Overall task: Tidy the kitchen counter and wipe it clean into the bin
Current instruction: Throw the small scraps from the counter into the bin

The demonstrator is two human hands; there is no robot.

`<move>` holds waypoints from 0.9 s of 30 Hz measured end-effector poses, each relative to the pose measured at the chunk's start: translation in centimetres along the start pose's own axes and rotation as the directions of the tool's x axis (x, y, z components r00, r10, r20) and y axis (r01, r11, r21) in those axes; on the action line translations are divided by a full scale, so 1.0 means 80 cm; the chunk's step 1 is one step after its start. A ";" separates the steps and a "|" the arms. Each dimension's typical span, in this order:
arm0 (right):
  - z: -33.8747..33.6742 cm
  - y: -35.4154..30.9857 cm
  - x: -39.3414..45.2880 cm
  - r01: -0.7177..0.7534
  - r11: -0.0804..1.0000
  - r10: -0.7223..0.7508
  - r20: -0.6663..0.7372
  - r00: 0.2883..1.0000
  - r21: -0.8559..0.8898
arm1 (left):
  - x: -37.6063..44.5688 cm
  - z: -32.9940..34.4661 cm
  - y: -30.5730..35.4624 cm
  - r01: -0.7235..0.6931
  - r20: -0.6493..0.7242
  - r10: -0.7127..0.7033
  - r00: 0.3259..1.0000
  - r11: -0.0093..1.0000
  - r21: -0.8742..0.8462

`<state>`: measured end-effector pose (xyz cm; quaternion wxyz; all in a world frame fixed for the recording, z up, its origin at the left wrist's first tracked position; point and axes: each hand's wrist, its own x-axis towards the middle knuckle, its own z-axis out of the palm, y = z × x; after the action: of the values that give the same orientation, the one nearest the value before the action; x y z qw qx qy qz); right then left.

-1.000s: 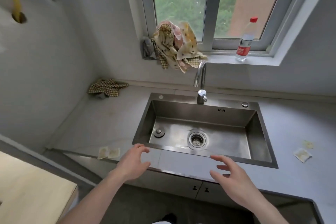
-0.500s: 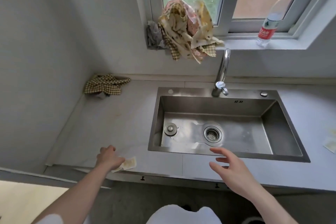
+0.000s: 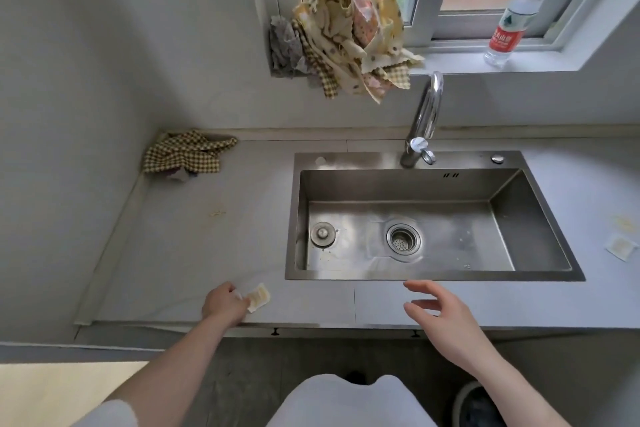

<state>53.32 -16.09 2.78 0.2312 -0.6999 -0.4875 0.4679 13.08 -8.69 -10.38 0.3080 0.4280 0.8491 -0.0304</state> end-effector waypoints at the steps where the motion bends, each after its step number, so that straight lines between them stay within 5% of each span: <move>1: 0.002 0.002 -0.001 -0.003 1.000 0.003 -0.010 1.000 0.005 | 0.001 0.002 0.002 -0.019 -0.002 0.019 1.000 1.000 0.008; 9: 0.000 0.019 -0.016 -0.016 0.998 0.020 -0.080 0.997 0.056 | -0.001 0.009 0.007 -0.099 -0.041 0.096 0.995 0.993 -0.070; 15: -0.010 0.042 -0.031 -0.032 0.995 0.044 -0.142 0.989 0.091 | -0.034 -0.012 0.053 -0.299 -0.068 0.293 0.954 0.946 -0.128; 27: -0.083 0.135 -0.104 -0.102 0.928 0.271 -0.464 0.843 0.357 | -0.172 0.002 0.237 -0.729 0.198 0.758 0.621 0.652 -0.210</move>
<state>63.49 -27.23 0.95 0.4134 -0.7957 -0.2563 0.3609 33.41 -6.50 1.07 0.4274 0.7151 0.5460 0.0885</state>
